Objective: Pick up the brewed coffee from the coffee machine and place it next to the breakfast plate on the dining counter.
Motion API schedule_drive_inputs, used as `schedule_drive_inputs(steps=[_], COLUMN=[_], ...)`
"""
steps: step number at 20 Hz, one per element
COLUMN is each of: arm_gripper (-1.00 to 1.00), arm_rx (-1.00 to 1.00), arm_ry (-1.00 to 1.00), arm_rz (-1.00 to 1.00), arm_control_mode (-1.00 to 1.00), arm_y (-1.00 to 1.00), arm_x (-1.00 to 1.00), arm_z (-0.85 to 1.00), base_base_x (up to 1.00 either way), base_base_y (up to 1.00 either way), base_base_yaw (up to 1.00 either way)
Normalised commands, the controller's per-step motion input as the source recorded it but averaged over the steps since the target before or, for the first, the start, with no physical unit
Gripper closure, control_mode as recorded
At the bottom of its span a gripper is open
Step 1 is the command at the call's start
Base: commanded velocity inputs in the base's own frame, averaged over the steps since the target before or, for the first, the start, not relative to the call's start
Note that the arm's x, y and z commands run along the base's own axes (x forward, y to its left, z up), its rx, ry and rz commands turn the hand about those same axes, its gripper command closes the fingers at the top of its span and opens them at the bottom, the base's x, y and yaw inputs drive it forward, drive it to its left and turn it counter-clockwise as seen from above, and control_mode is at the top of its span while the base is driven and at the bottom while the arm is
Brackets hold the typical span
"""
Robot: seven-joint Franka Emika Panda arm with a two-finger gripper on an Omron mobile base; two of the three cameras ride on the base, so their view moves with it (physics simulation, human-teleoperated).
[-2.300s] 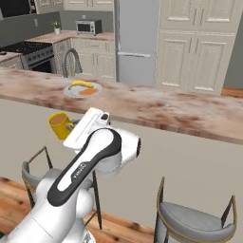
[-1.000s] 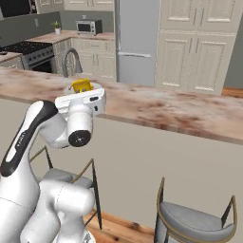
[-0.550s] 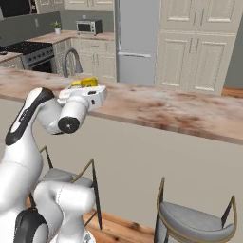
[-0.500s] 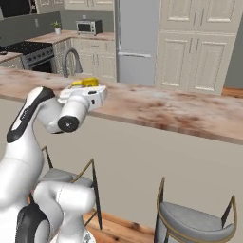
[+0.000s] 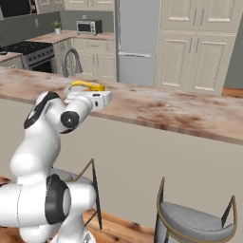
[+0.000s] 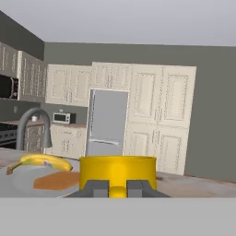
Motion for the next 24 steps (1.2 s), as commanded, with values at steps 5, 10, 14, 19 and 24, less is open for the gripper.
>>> schedule_drive_inputs(steps=[5,10,14,19,24], arm_gripper=[1.0,1.0,1.0,1.0,-1.0], arm_rx=[0.01,0.0,0.0,0.0,0.0], arm_ry=[0.06,0.04,0.03,0.02,0.04], arm_rz=[0.0,0.0,0.0,0.0,0.0], arm_control_mode=[-1.0,-1.0,-1.0,-1.0,-1.0], arm_y=[-0.05,-0.03,-0.03,0.0,0.01], arm_x=[0.37,0.39,0.51,0.53,0.34], arm_z=[-0.42,-0.43,-0.29,-0.15,-0.22], base_base_x=[0.0,0.0,0.0,0.0,0.0], base_base_y=[0.0,0.0,0.0,0.0,0.0], base_base_yaw=[0.0,0.0,0.0,0.0,0.0])
